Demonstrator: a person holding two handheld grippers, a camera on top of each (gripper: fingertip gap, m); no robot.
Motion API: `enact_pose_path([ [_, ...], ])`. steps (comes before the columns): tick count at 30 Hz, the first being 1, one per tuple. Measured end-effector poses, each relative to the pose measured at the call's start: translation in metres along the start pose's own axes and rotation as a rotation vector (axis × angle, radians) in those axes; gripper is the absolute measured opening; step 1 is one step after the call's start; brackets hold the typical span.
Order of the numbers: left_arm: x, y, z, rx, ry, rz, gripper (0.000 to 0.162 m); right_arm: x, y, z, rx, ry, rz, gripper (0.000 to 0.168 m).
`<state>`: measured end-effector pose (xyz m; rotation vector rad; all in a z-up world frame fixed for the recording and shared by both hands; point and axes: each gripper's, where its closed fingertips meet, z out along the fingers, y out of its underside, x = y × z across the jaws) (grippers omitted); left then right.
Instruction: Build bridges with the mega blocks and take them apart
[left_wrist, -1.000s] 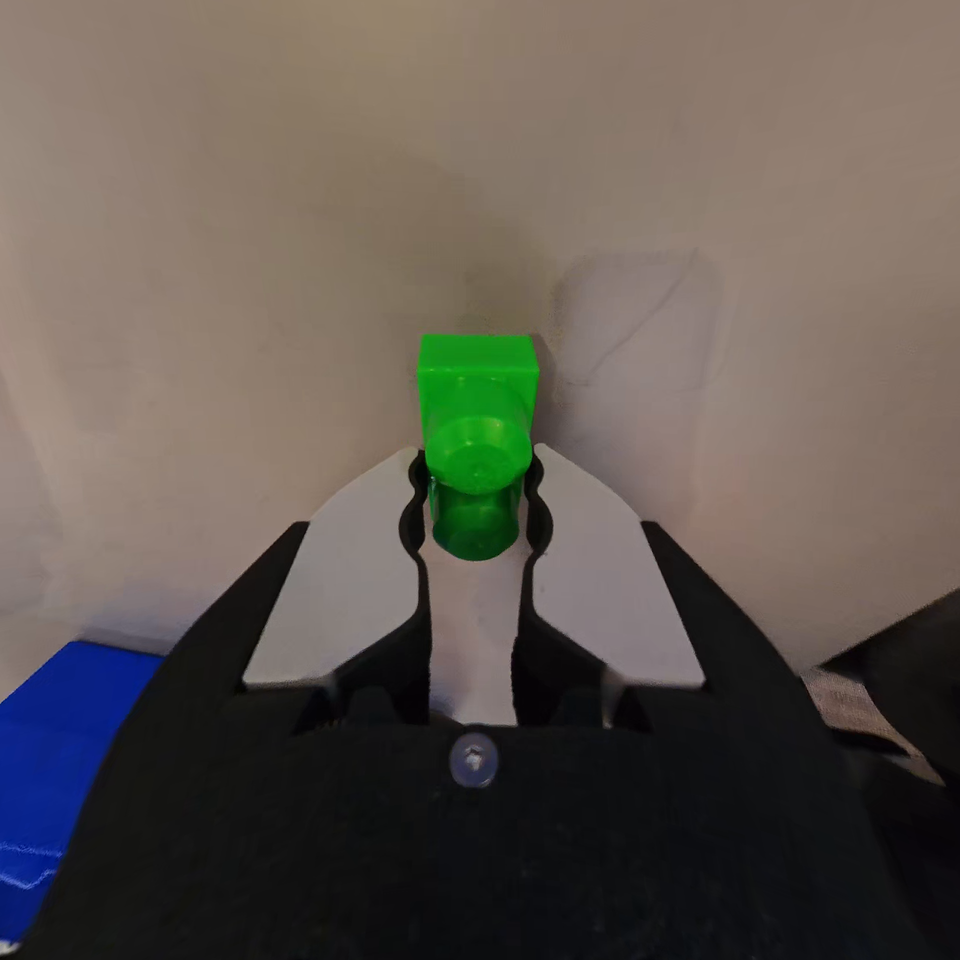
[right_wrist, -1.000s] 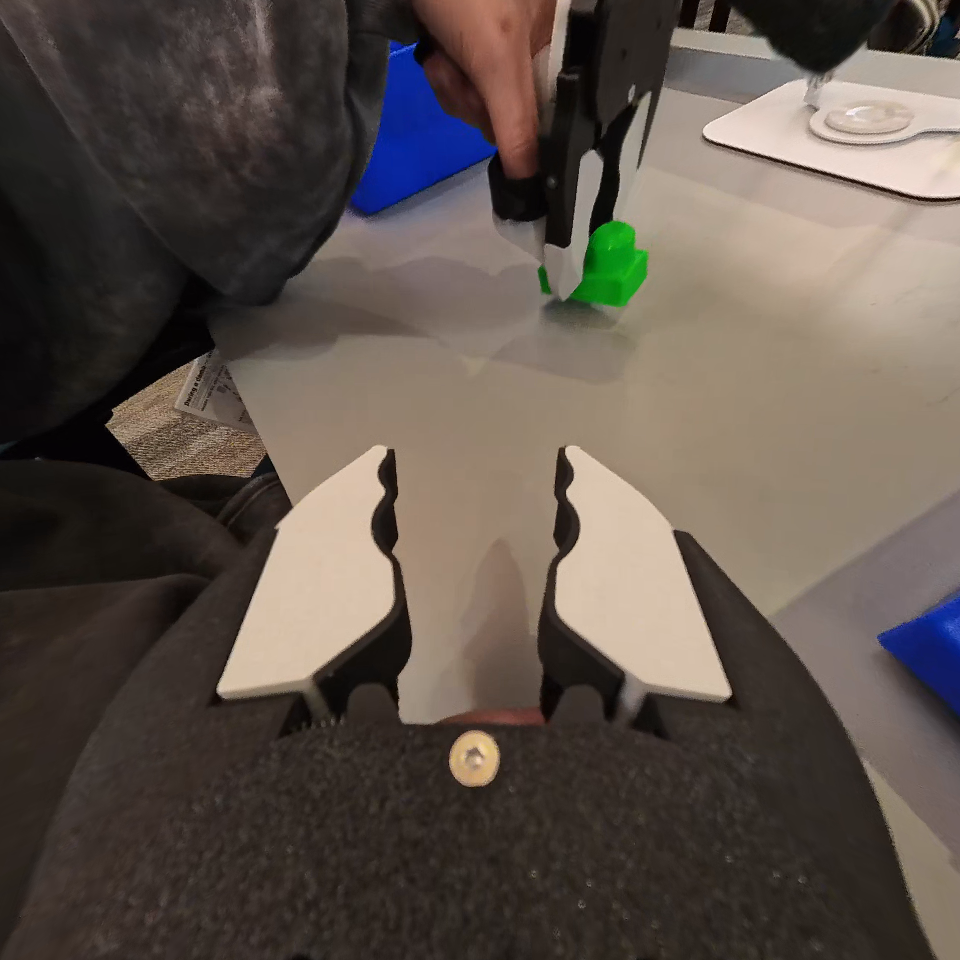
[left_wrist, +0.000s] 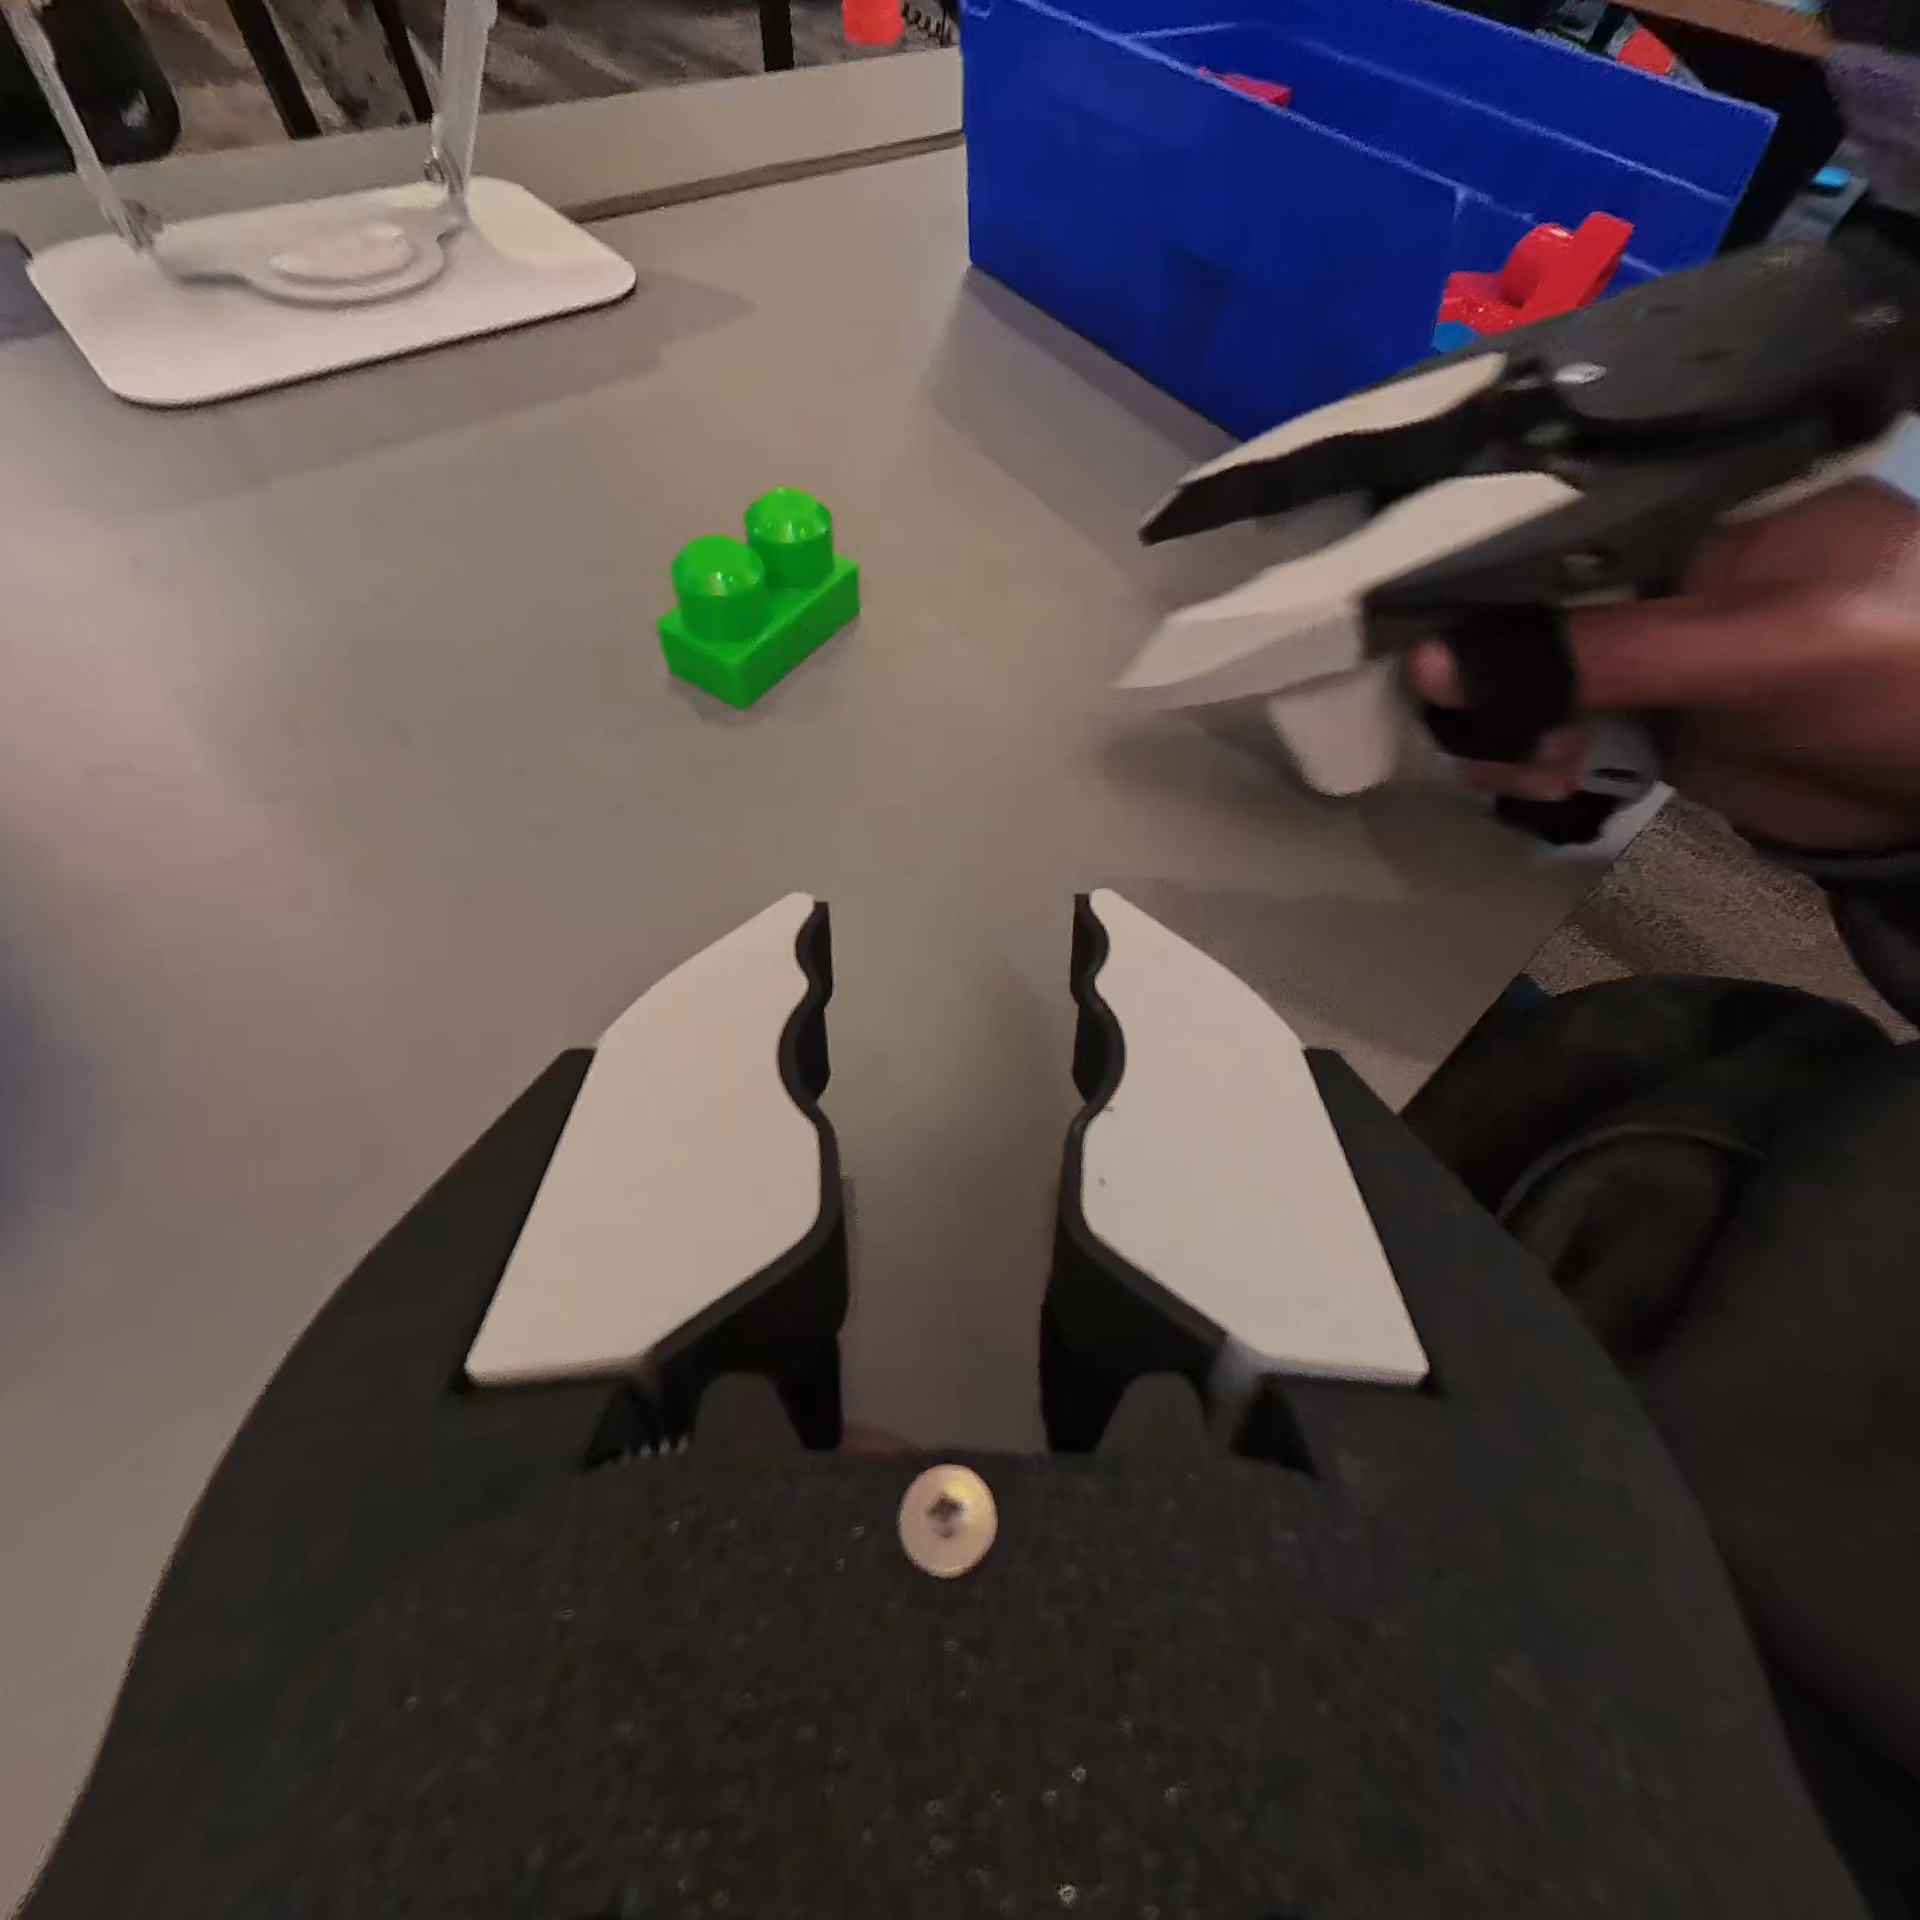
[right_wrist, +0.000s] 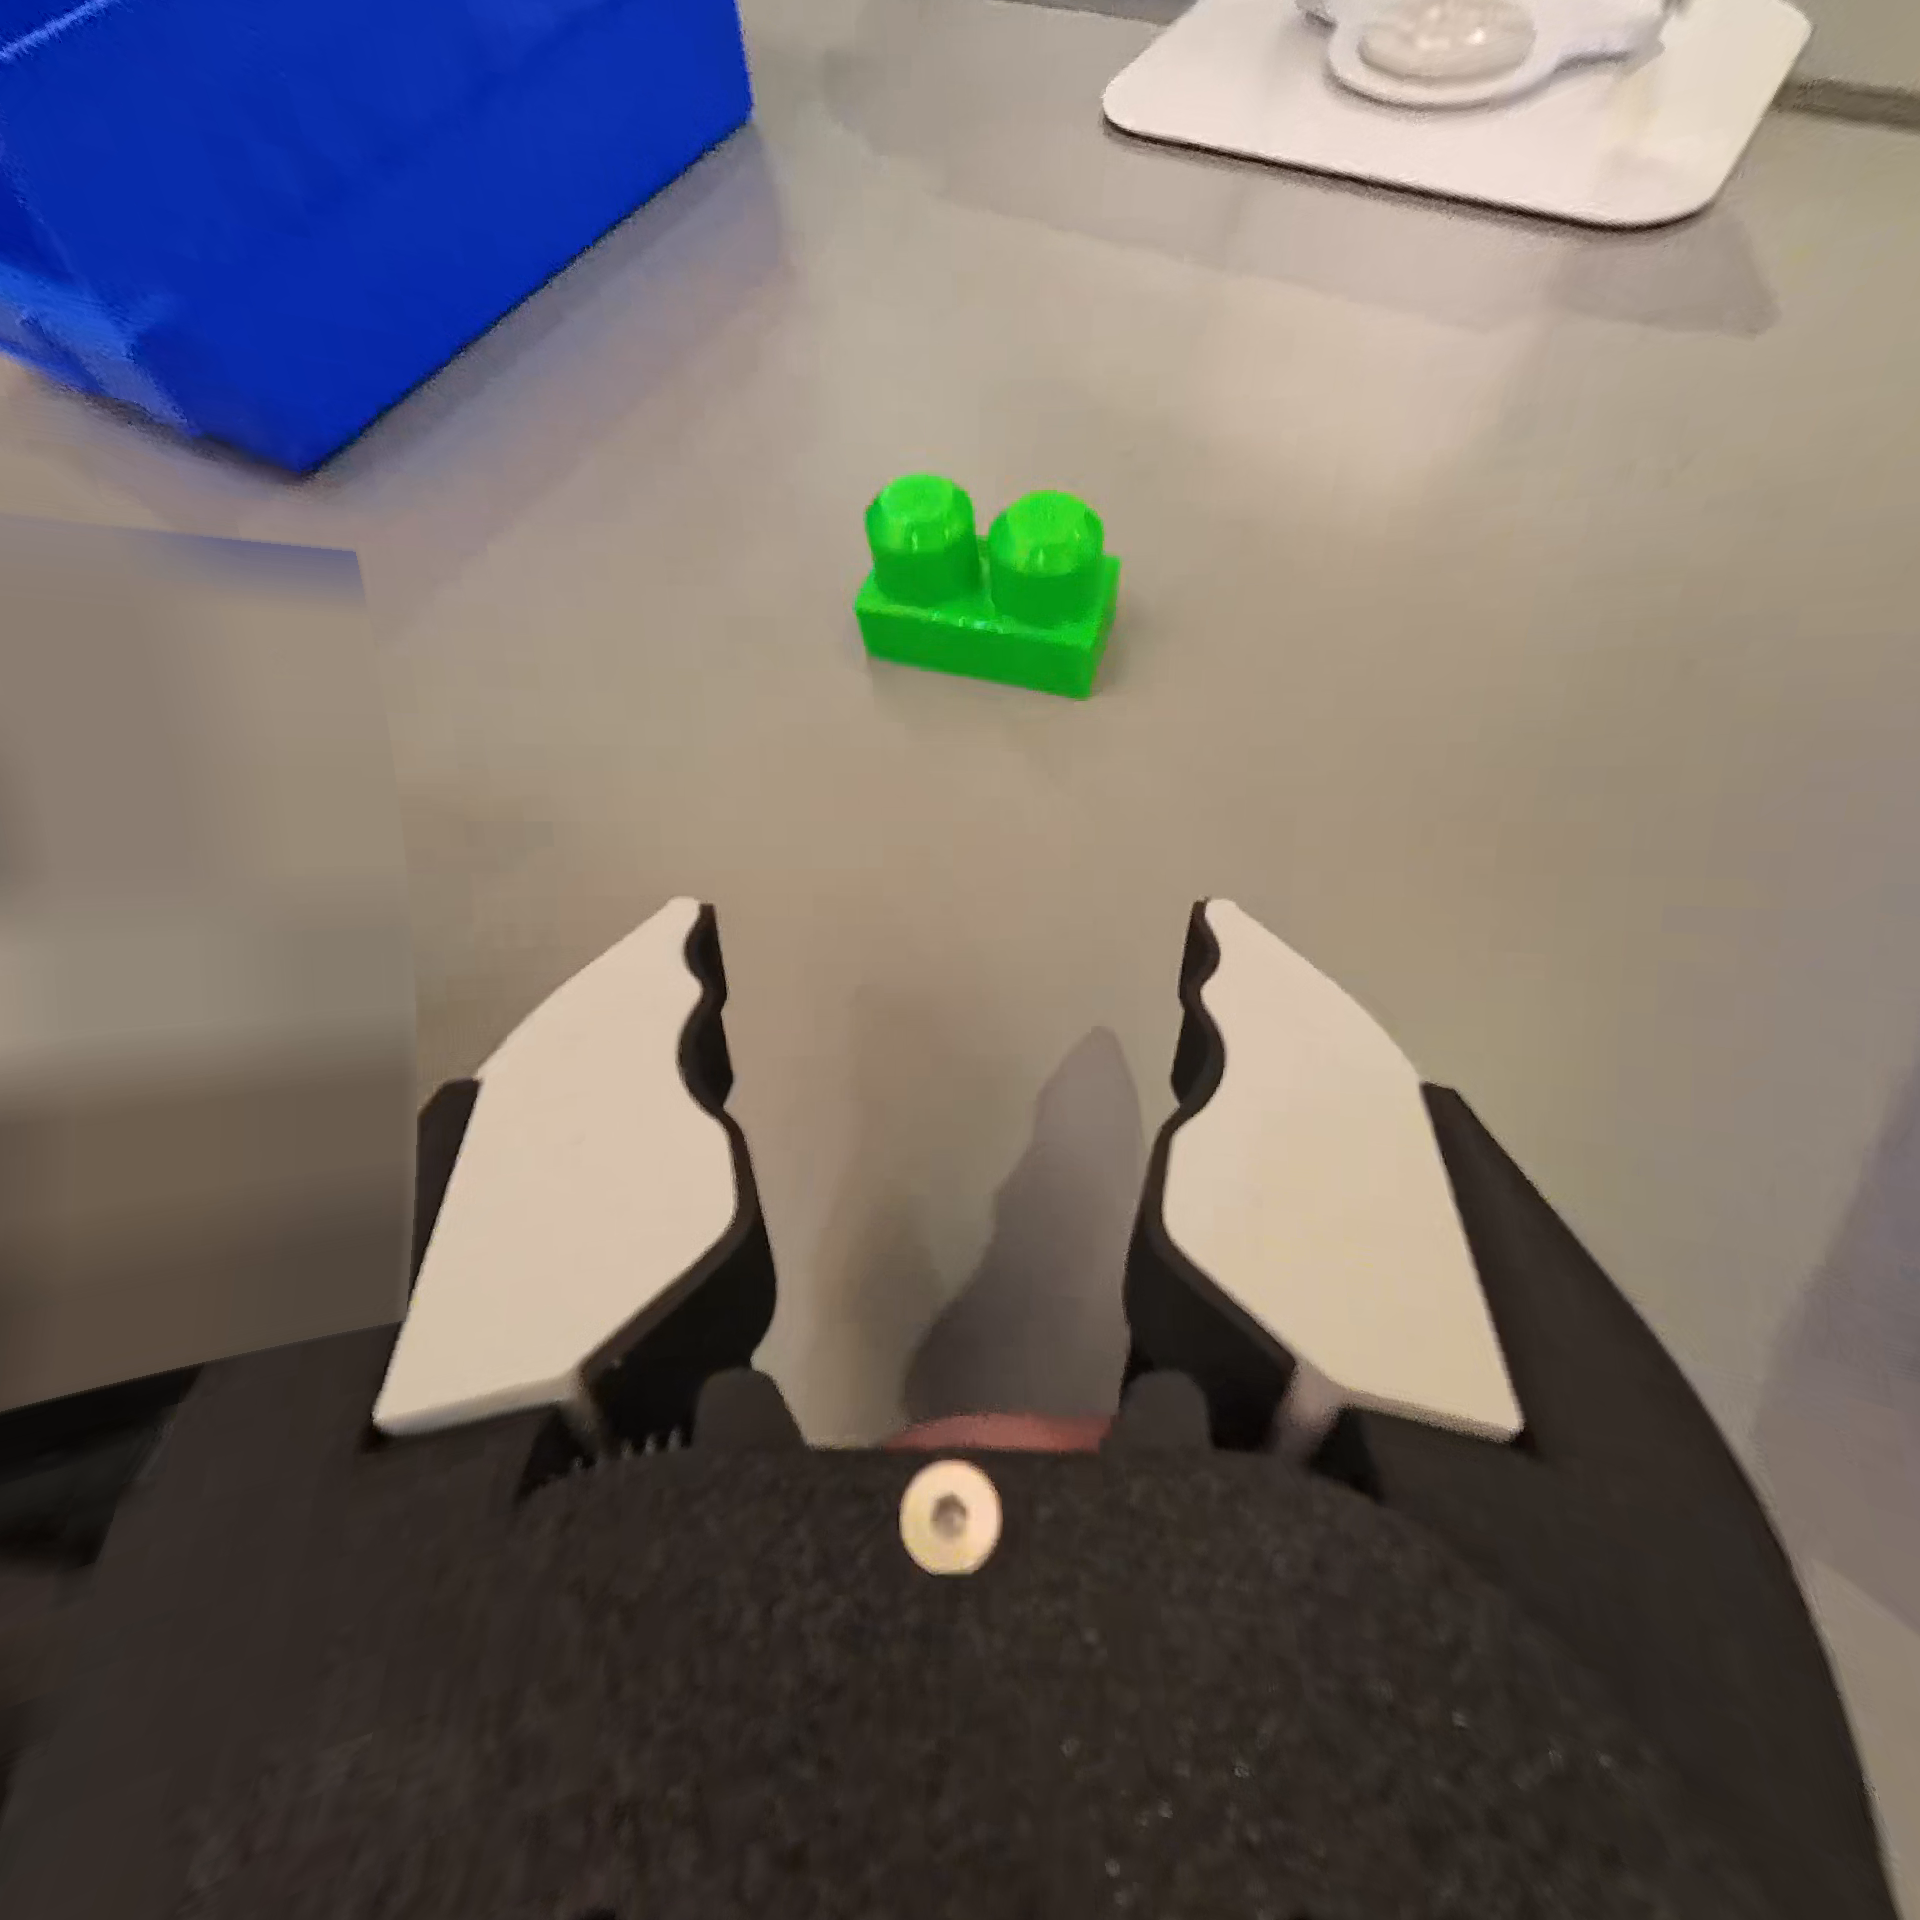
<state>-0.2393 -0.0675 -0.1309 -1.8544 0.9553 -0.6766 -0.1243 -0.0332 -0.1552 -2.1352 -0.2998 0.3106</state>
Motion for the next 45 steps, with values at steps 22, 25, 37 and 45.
enact_pose_path([
  [22,0.007,0.002,-0.008,-0.023,0.012,0.118,0.044,0.009,-0.09,0.039,0.031,0.16,-0.13,0.077],
  [25,0.005,0.008,-0.004,-0.053,0.013,0.111,0.044,0.046,-0.115,-0.029,0.118,0.273,-0.215,0.077],
  [37,0.018,0.029,0.012,-0.142,0.072,0.086,0.044,0.335,-0.033,-0.128,-0.479,0.553,-0.122,0.077],
  [45,0.015,0.035,0.013,-0.168,0.045,0.127,0.044,0.378,-0.014,-0.066,-0.616,0.463,-0.051,0.078],
])
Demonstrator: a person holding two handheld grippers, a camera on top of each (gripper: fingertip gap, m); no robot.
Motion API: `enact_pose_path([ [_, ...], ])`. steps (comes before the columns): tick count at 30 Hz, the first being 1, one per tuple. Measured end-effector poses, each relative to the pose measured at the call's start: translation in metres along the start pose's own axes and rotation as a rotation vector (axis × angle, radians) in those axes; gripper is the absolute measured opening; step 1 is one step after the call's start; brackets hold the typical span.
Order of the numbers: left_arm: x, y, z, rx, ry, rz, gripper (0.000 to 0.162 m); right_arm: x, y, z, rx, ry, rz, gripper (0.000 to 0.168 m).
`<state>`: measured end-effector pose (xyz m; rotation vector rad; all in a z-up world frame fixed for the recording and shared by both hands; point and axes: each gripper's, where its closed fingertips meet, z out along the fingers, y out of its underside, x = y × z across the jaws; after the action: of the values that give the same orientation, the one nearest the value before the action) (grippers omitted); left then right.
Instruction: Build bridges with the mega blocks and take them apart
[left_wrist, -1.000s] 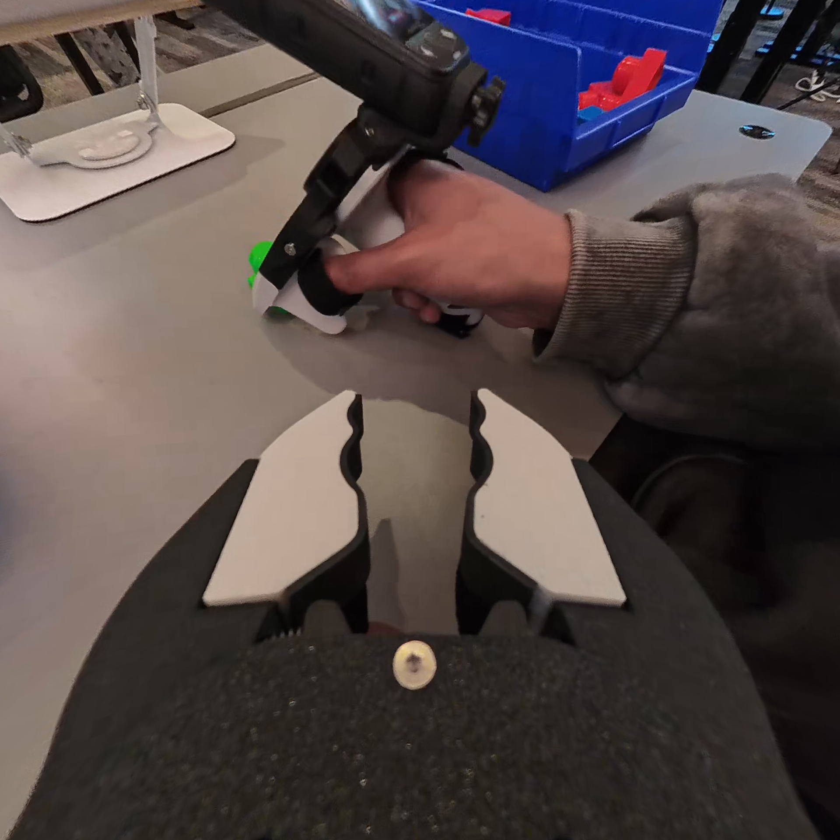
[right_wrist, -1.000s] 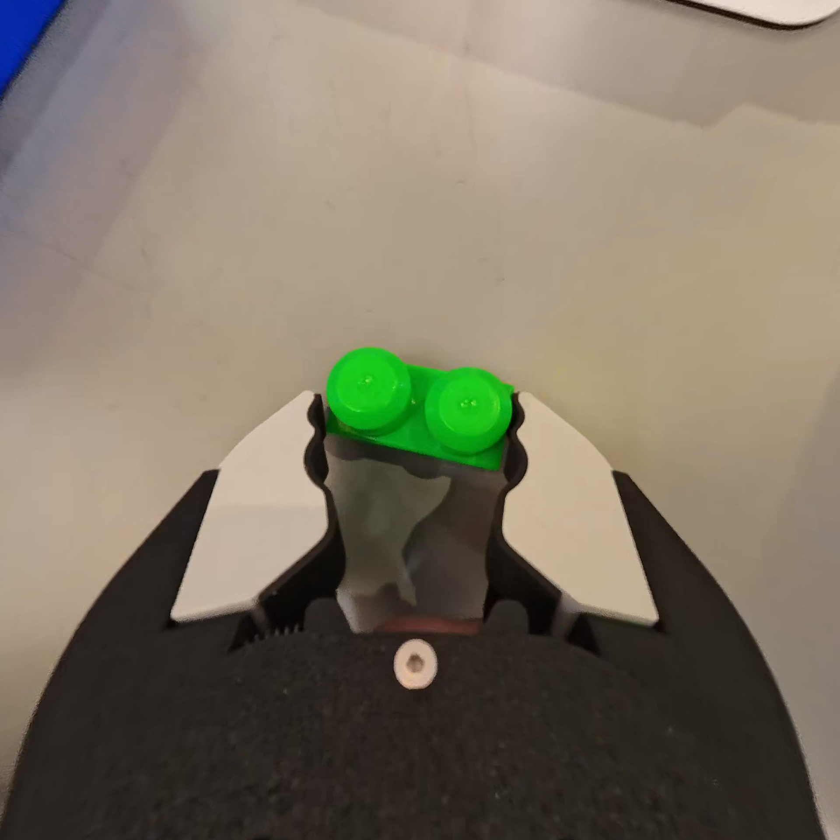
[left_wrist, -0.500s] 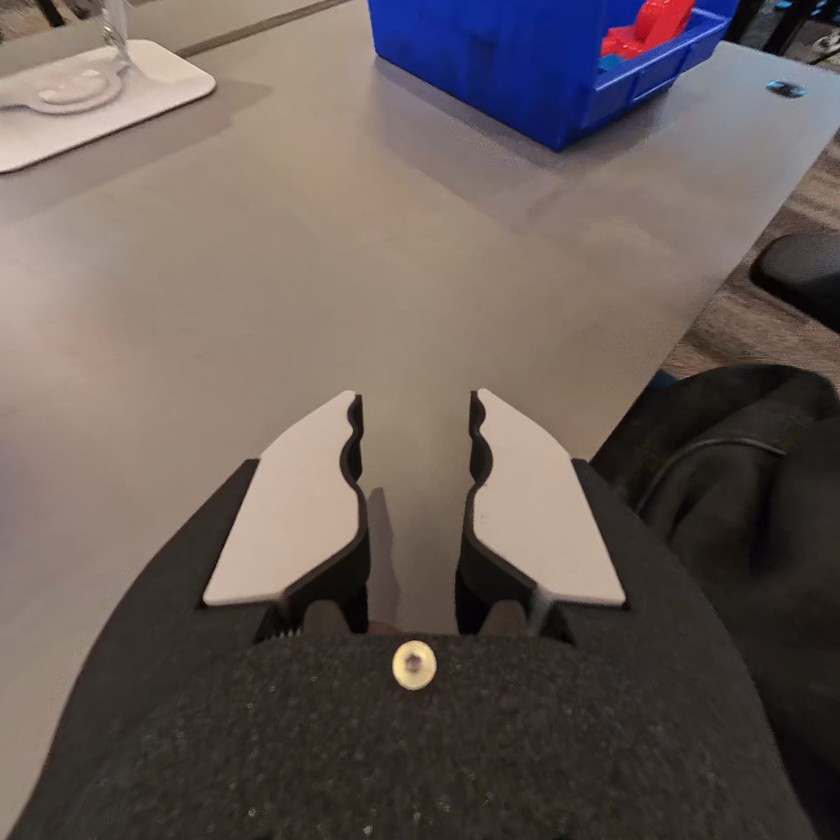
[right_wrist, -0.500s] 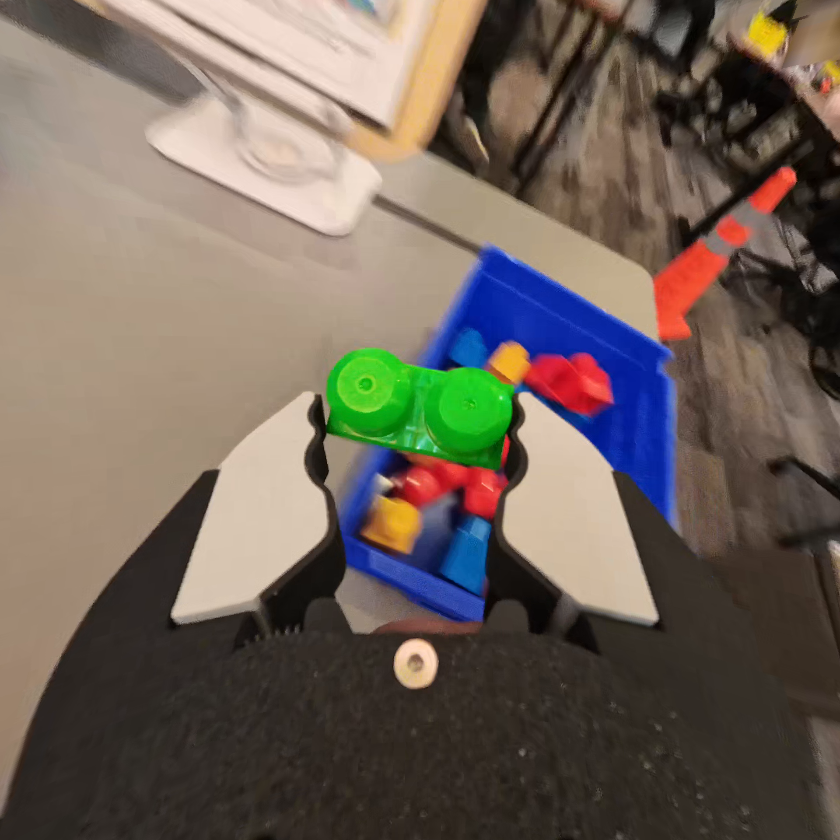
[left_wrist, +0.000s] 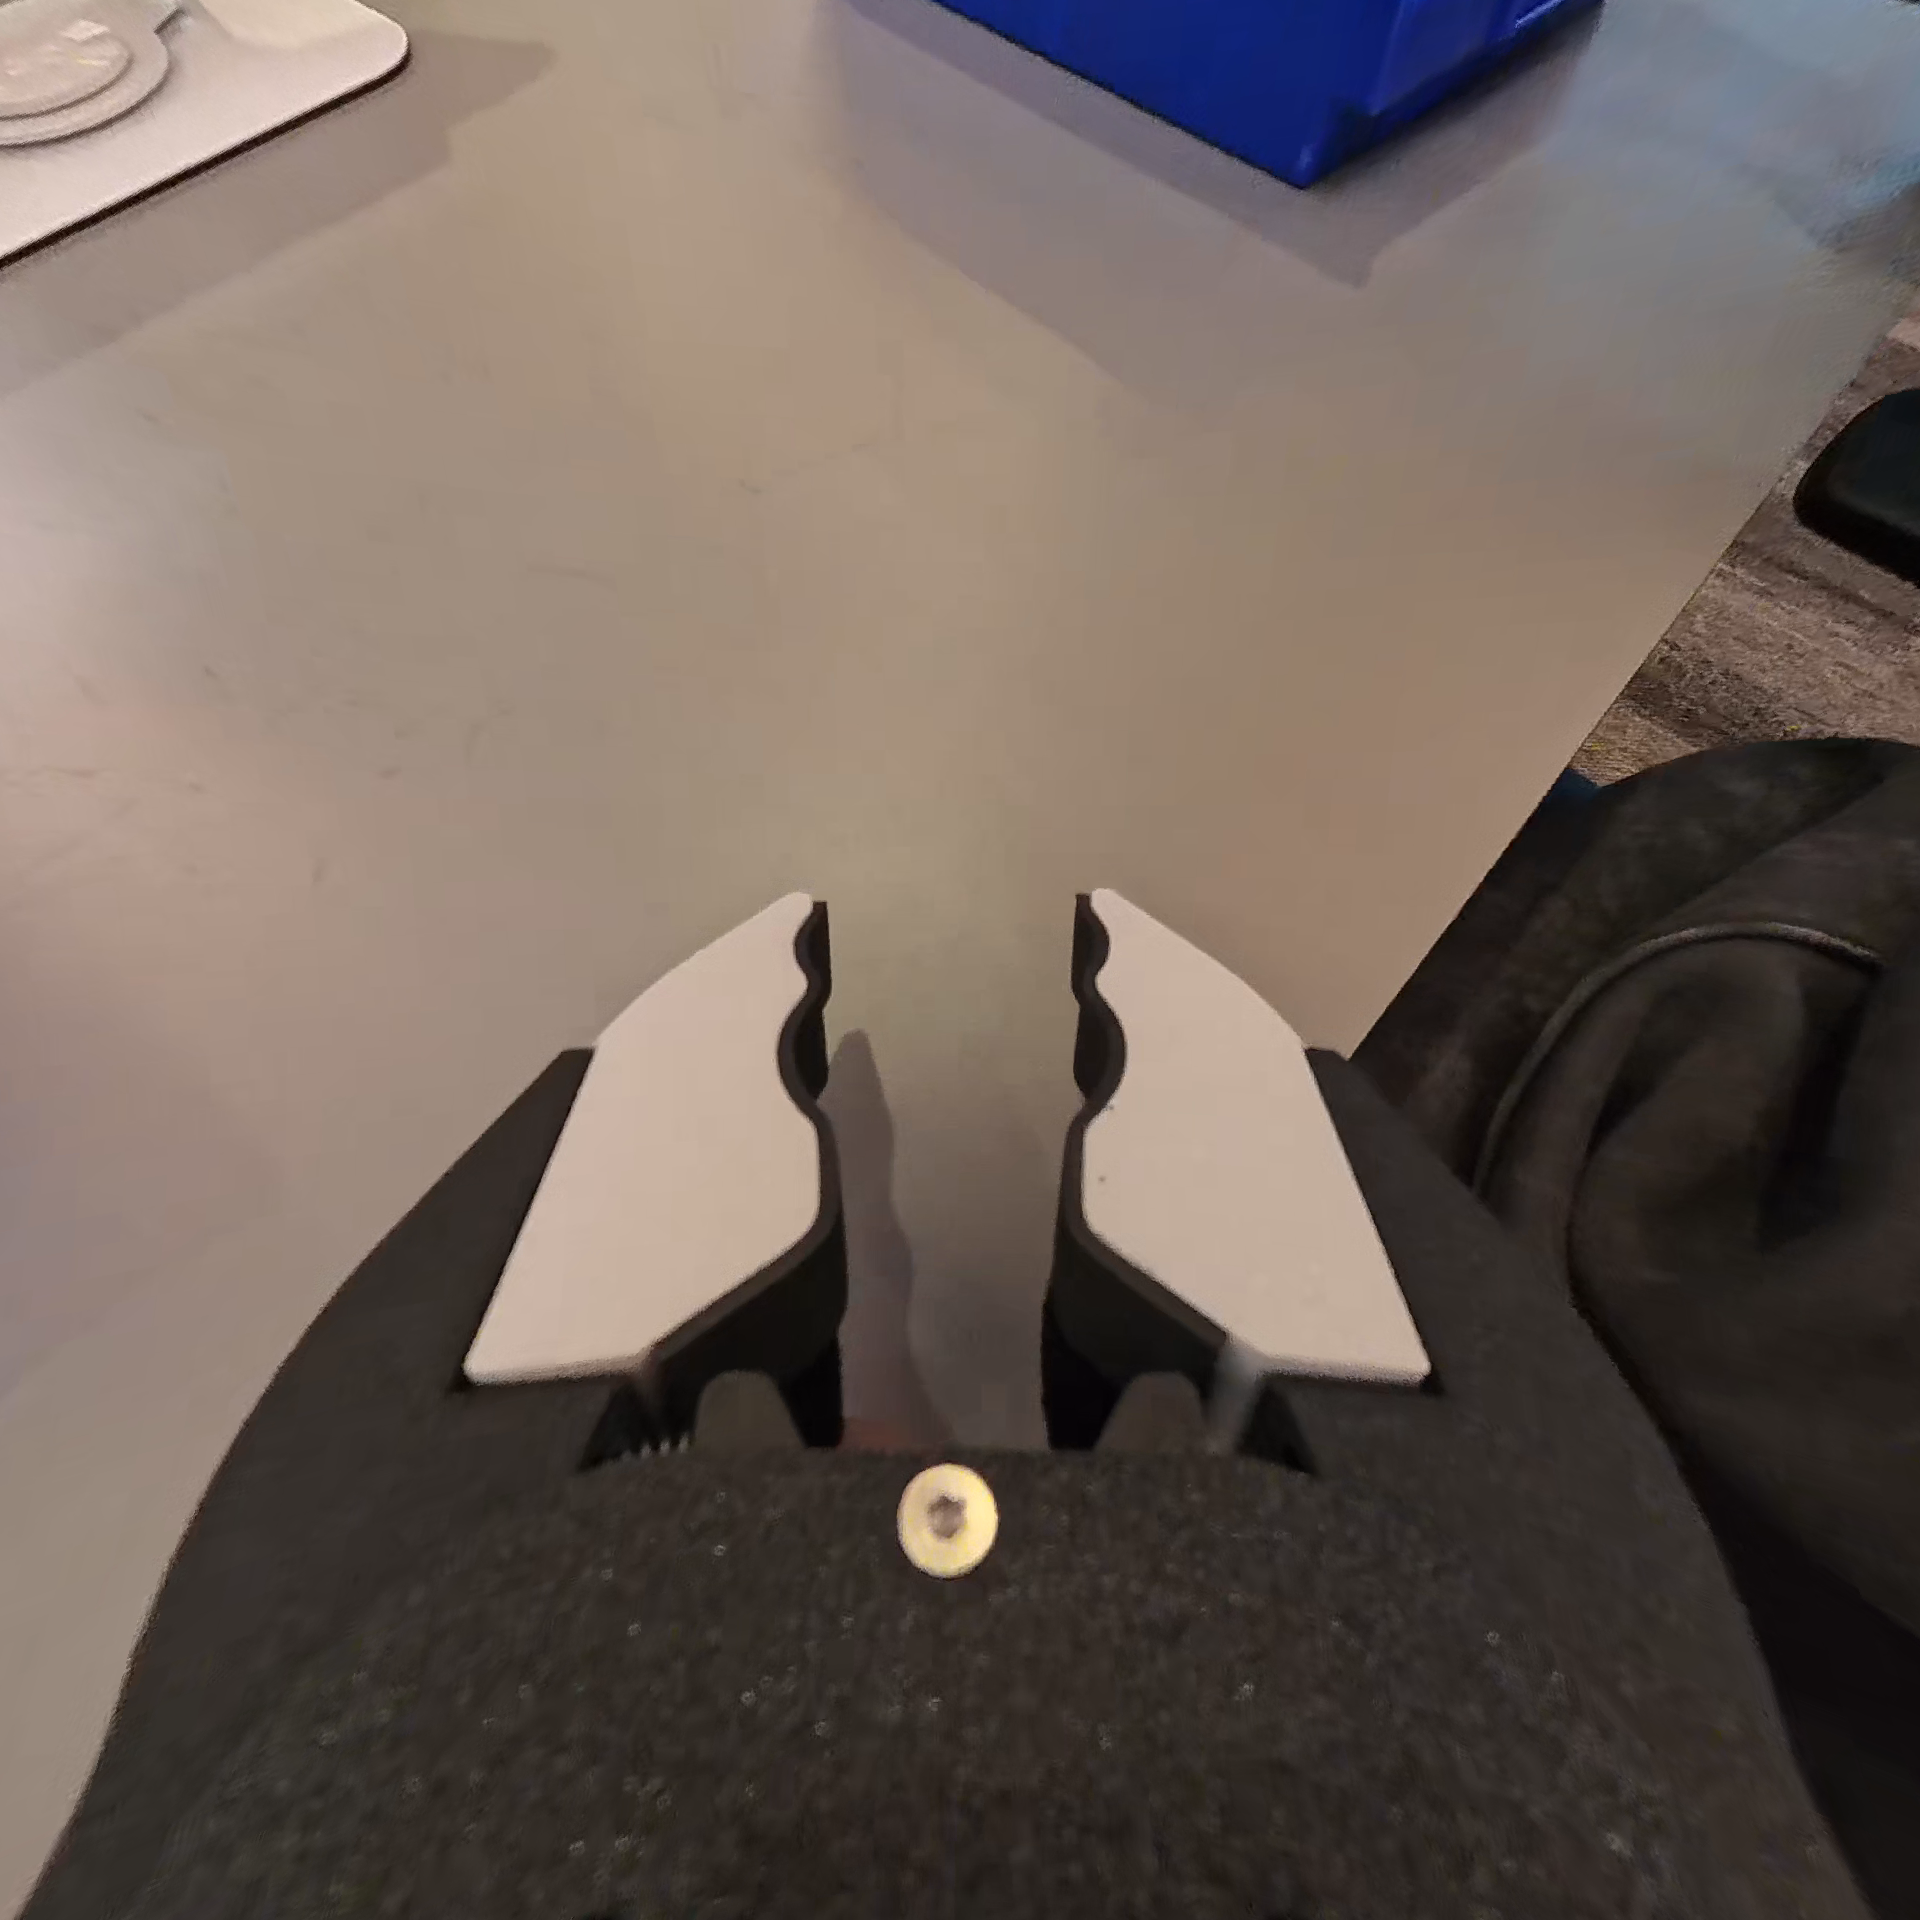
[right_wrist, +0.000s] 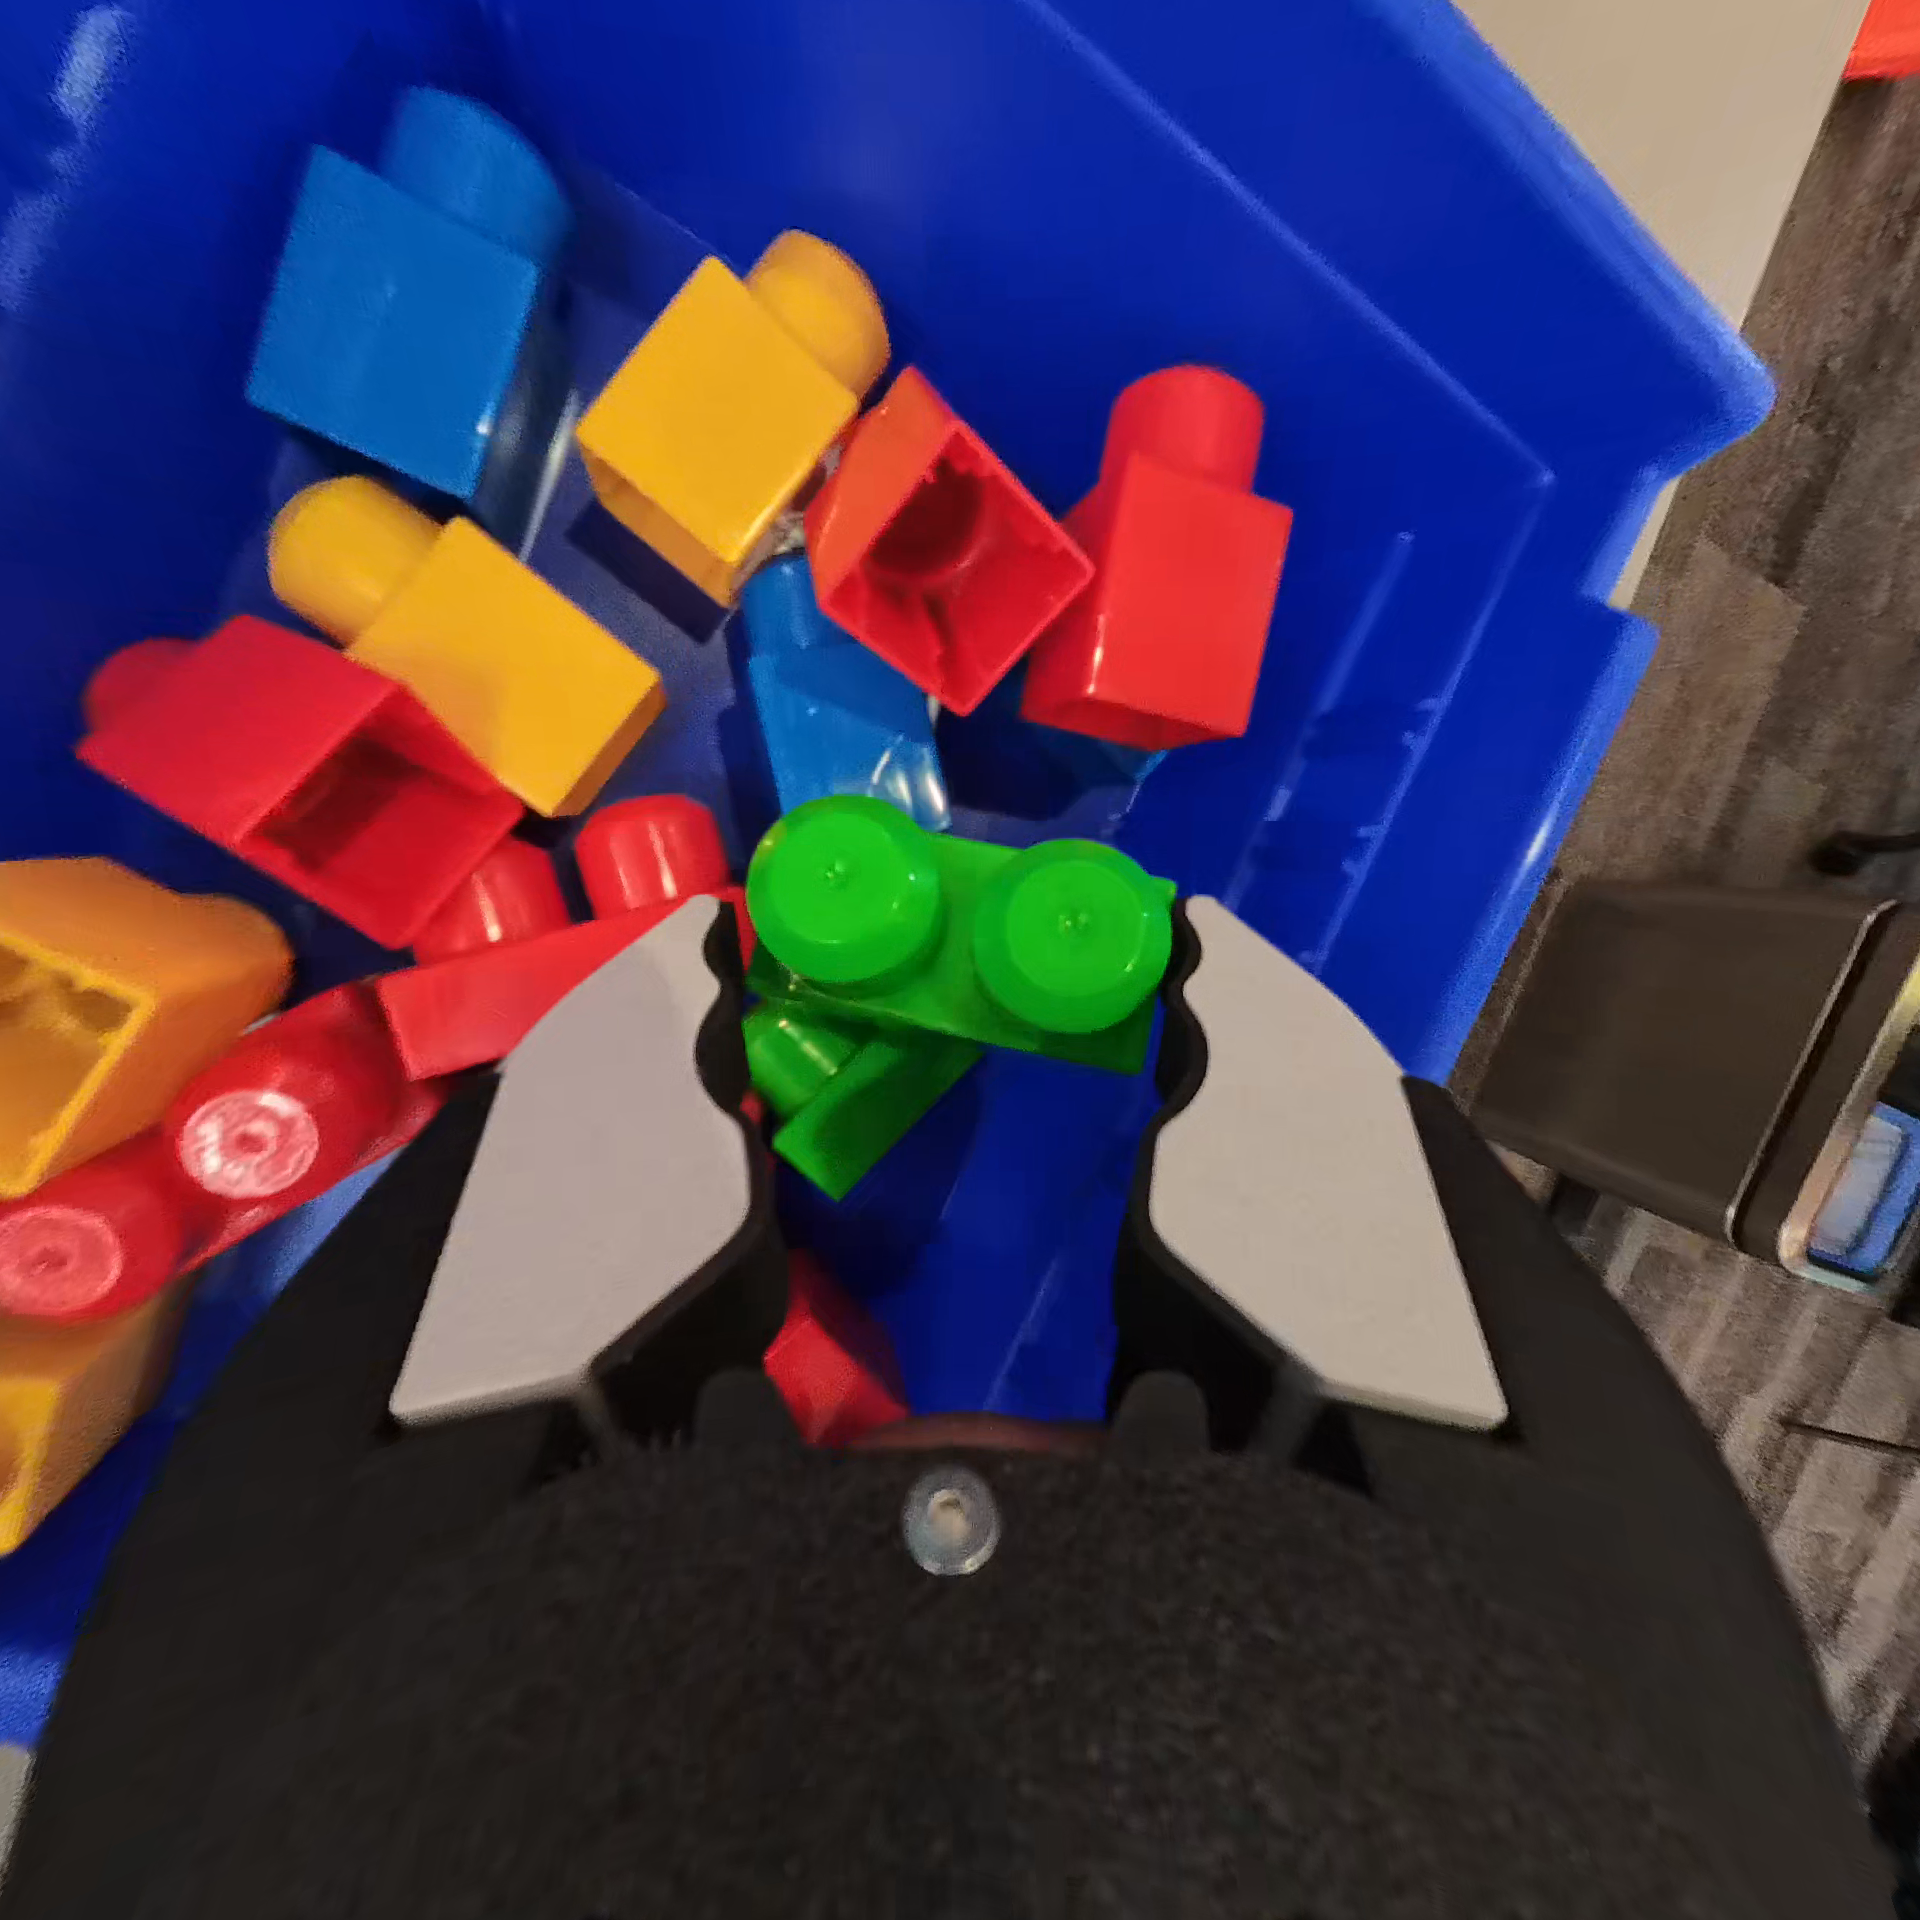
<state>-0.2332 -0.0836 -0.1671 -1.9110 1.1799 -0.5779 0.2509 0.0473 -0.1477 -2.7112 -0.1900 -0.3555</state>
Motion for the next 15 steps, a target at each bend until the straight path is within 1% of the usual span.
enact_pose_path([
  [3,-0.002,0.003,0.001,-0.012,-0.015,0.016,0.044,0.006,-0.003,0.005,-0.019,0.044,-0.036,0.077],
  [5,-0.002,0.005,0.001,-0.015,-0.014,0.017,0.044,0.012,-0.008,-0.006,0.015,0.095,-0.065,0.078],
  [6,-0.002,0.005,0.001,-0.015,-0.013,0.016,0.044,0.019,-0.011,-0.018,0.045,0.143,-0.067,0.084],
  [8,-0.002,0.005,0.0,-0.014,-0.014,0.016,0.044,0.029,-0.018,-0.054,0.146,0.22,-0.047,0.081],
  [9,-0.003,0.004,0.0,-0.012,-0.017,0.016,0.044,0.026,-0.021,-0.073,0.218,0.226,-0.026,0.079],
  [11,-0.004,0.003,0.0,-0.009,-0.02,0.017,0.044,0.004,-0.026,-0.11,0.386,0.187,0.0,0.076],
  [12,-0.005,0.003,0.0,-0.006,-0.02,0.016,0.044,-0.016,-0.026,-0.126,0.472,0.135,0.003,0.074],
  [13,-0.005,0.002,0.0,-0.003,-0.02,0.016,0.044,-0.044,-0.025,-0.14,0.558,0.052,0.003,0.072],
  [15,-0.006,0.0,0.0,0.006,-0.018,0.016,0.044,-0.112,-0.017,-0.163,0.715,-0.171,-0.003,0.07],
])
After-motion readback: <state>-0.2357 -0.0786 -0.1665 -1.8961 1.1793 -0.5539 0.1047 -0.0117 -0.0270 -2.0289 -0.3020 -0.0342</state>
